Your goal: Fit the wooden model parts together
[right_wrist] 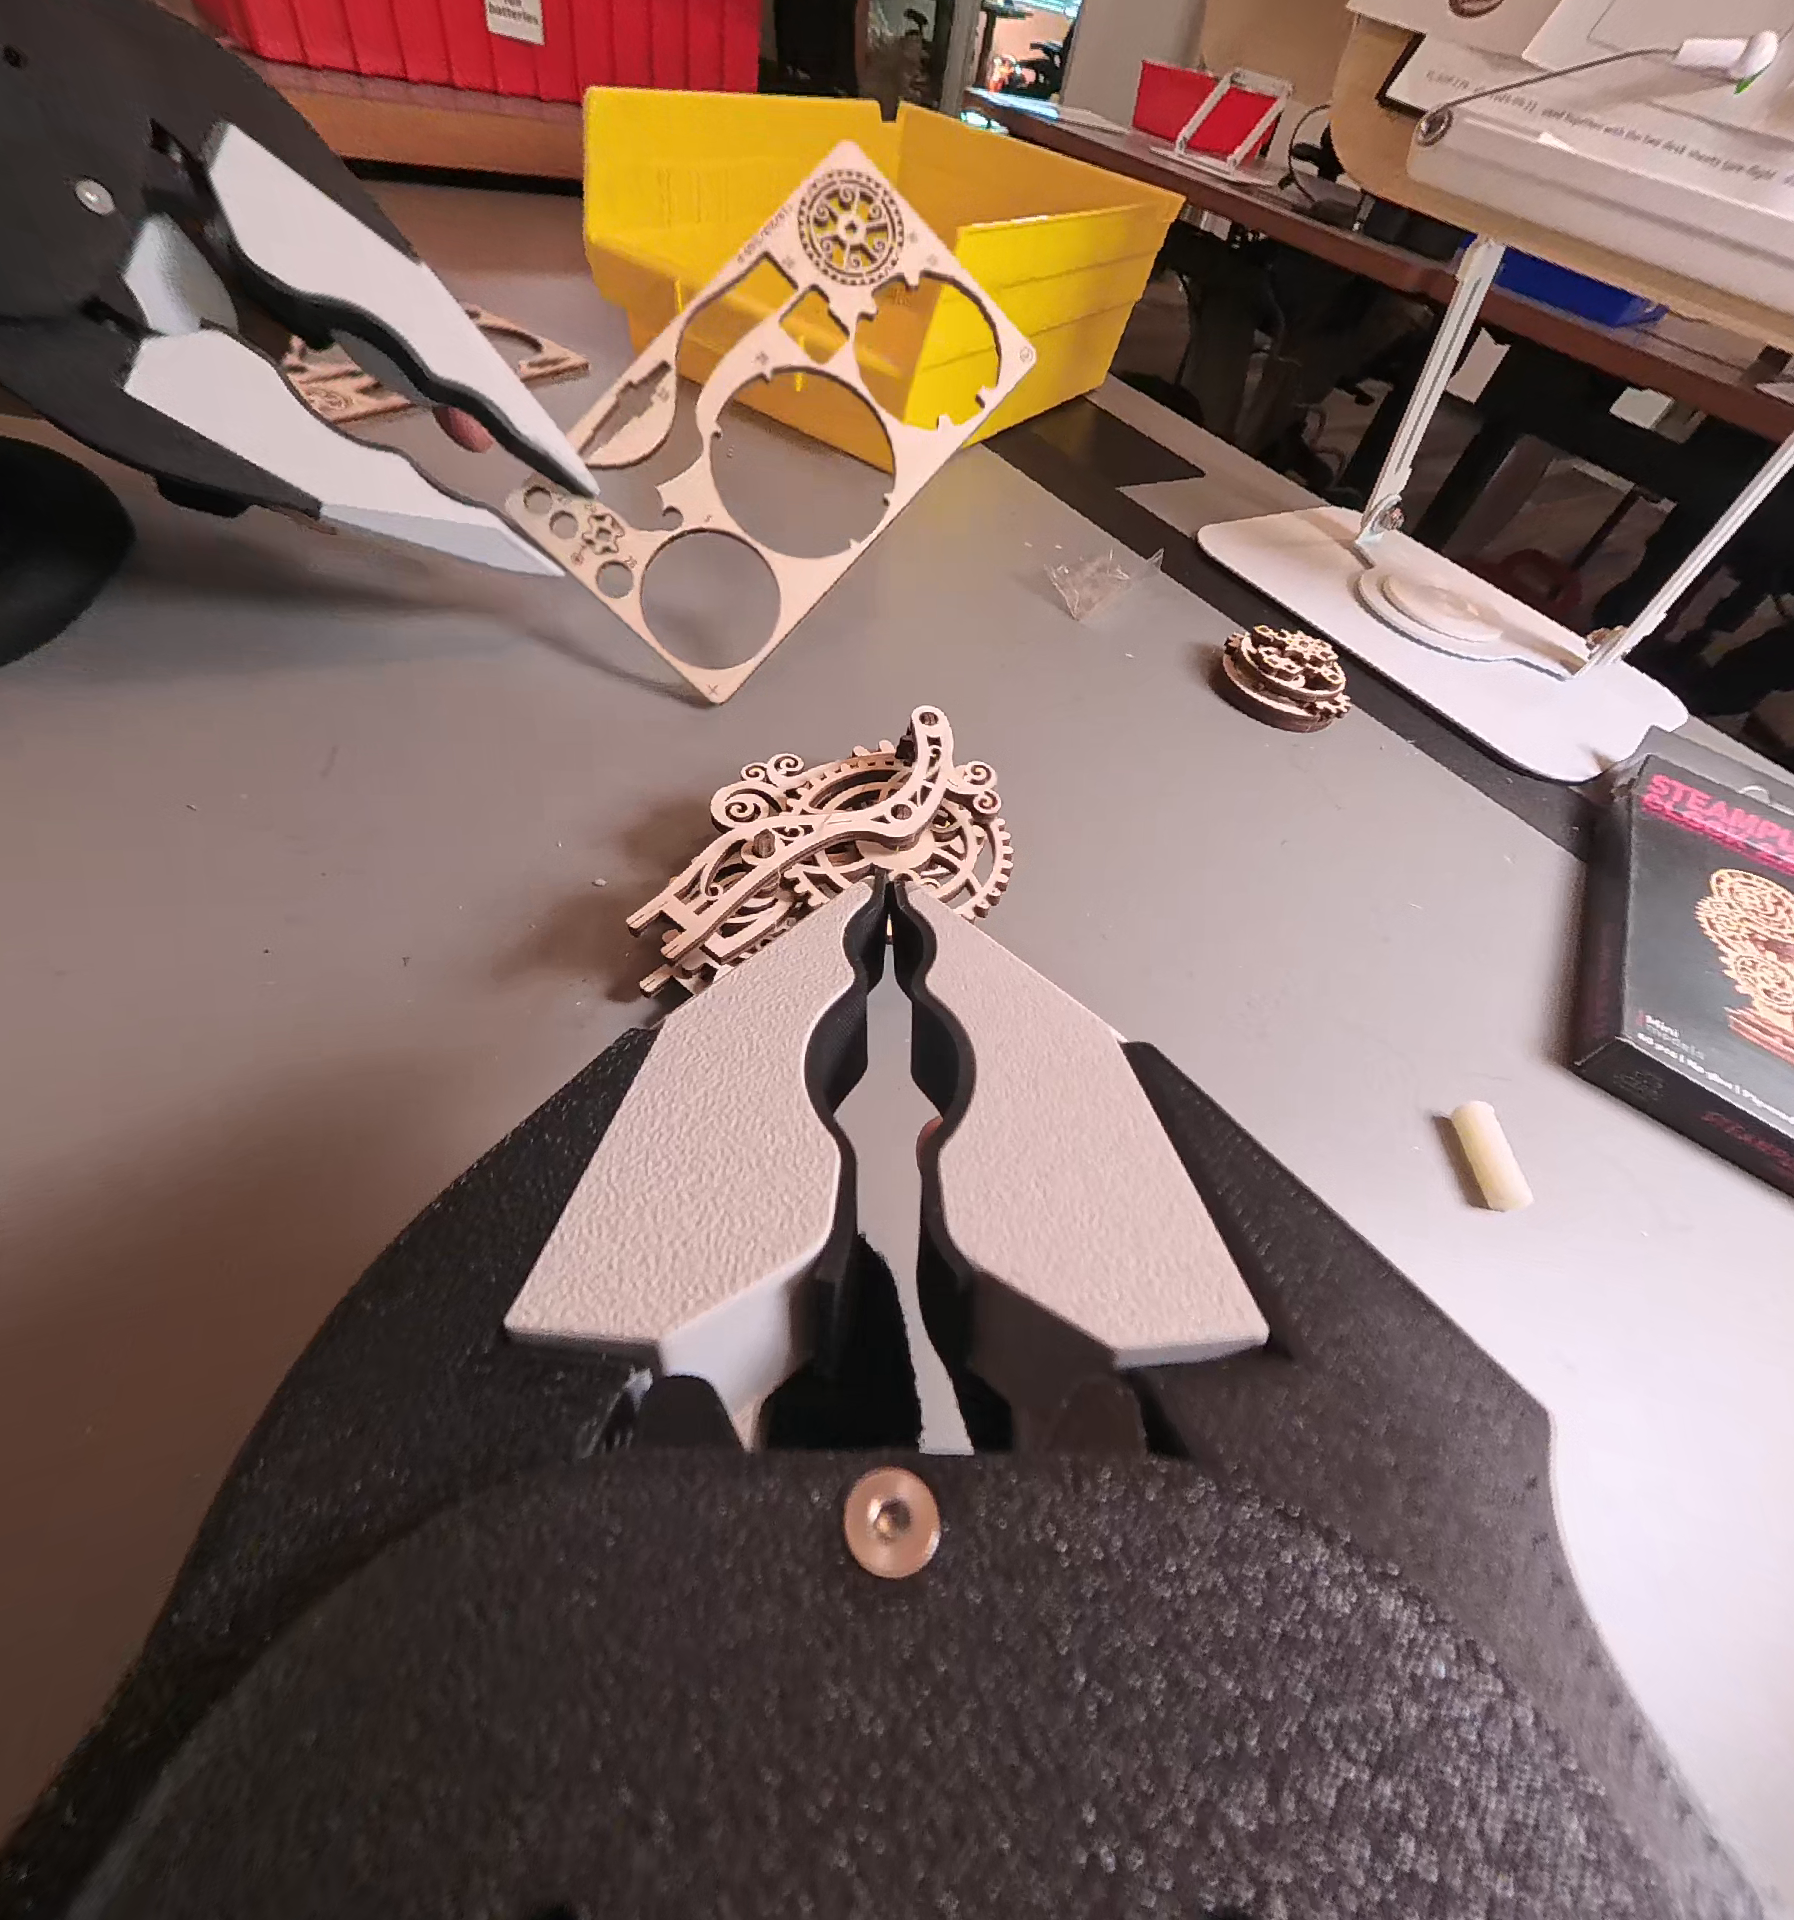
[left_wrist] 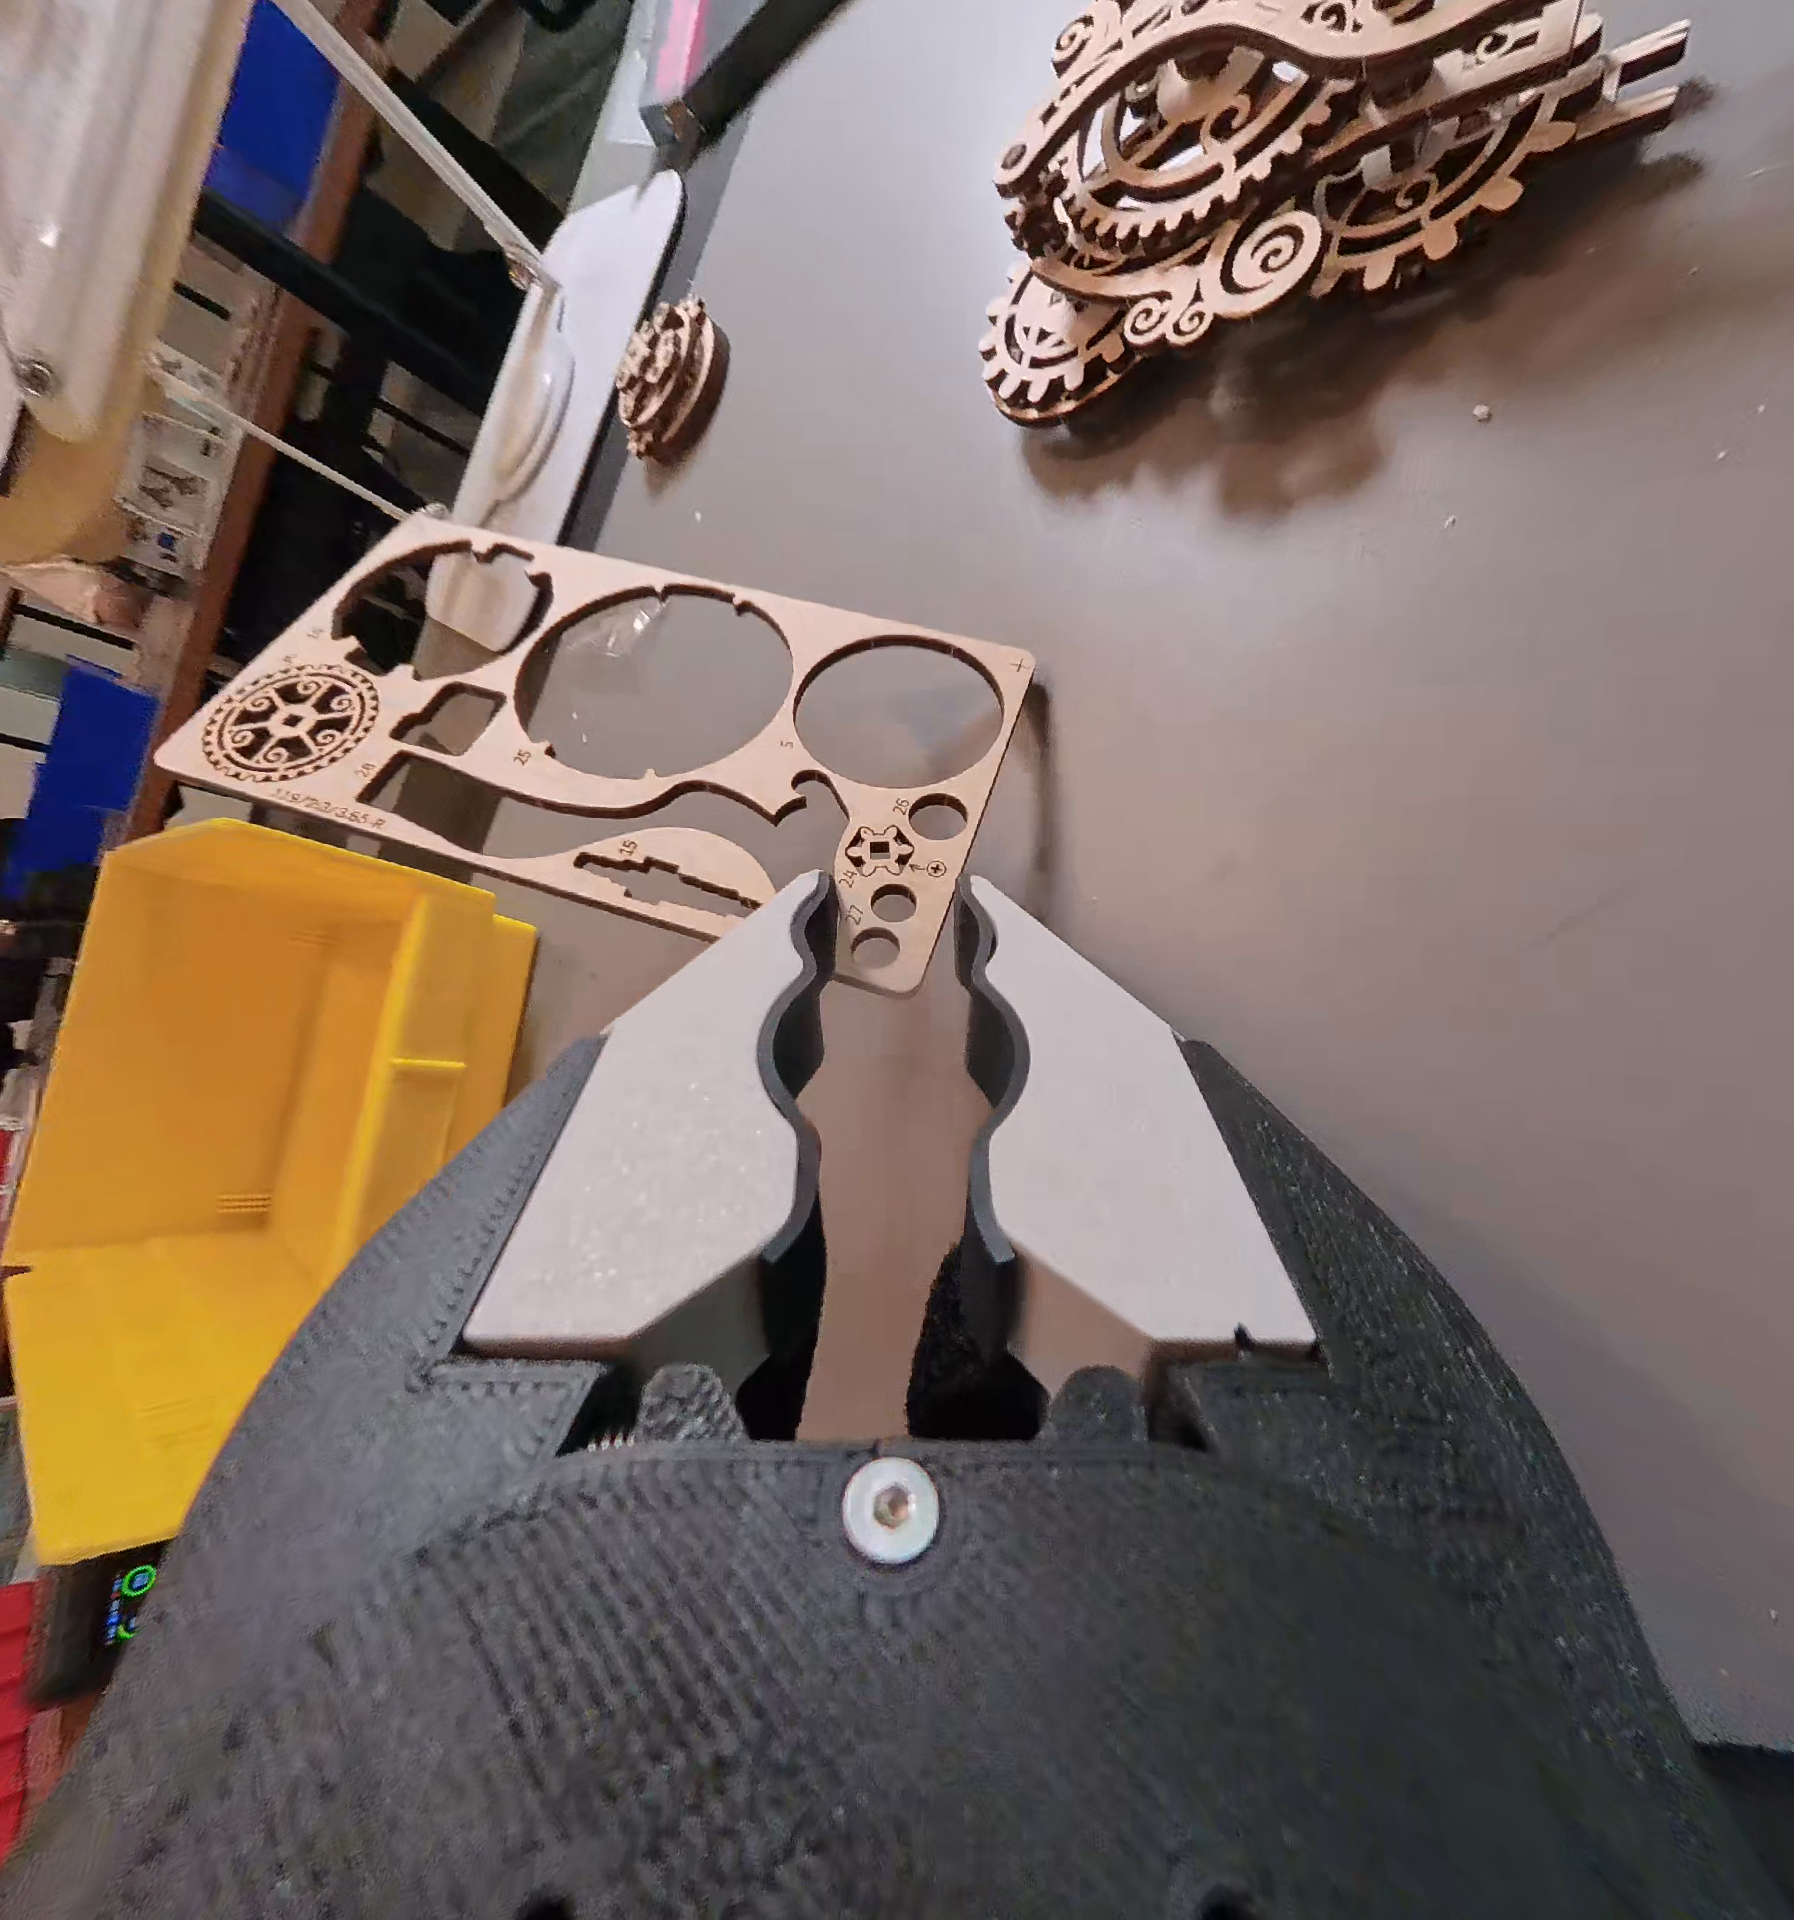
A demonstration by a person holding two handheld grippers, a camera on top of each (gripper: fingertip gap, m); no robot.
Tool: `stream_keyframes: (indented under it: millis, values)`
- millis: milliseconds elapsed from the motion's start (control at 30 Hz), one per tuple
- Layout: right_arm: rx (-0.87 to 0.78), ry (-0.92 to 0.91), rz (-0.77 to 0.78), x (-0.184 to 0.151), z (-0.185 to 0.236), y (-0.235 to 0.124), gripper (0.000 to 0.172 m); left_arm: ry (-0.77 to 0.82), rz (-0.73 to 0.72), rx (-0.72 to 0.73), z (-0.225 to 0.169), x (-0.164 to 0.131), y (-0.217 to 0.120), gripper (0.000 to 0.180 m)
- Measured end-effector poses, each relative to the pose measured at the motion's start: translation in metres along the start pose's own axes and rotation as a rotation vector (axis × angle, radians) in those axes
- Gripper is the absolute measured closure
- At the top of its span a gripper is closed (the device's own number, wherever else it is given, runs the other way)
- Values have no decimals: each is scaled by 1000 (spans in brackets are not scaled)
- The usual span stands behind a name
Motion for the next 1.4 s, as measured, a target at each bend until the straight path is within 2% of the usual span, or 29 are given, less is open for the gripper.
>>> stream_keyframes:
  millis: [233,500,633,967,1233,1400]
  values:
    - [6,-7,-6,1,1,0,172,23,-71,90,7,8,-8,160]
    - [9,-24,-24,5,3,-2,172,25,-259,179,16,26,-27,160]
    - [44,30,-77,10,4,-4,172,17,-348,198,17,35,-35,160]
    - [171,244,-222,27,7,-10,157,-14,-517,169,7,58,-46,160]
    - [250,359,-264,36,17,-5,154,-33,-571,118,-3,72,-46,160]
    - [293,492,-282,39,20,0,152,-54,-596,75,-12,82,-46,160]
Point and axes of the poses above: each gripper's, where its closed fingertips meet, y out along the fingers, x out of its top, z = x × y across the jaws, the point moved 8 cm from there along -y, back along the fingers, and after that the axes turned 8 degrees about -z, right-handed, at the moved point
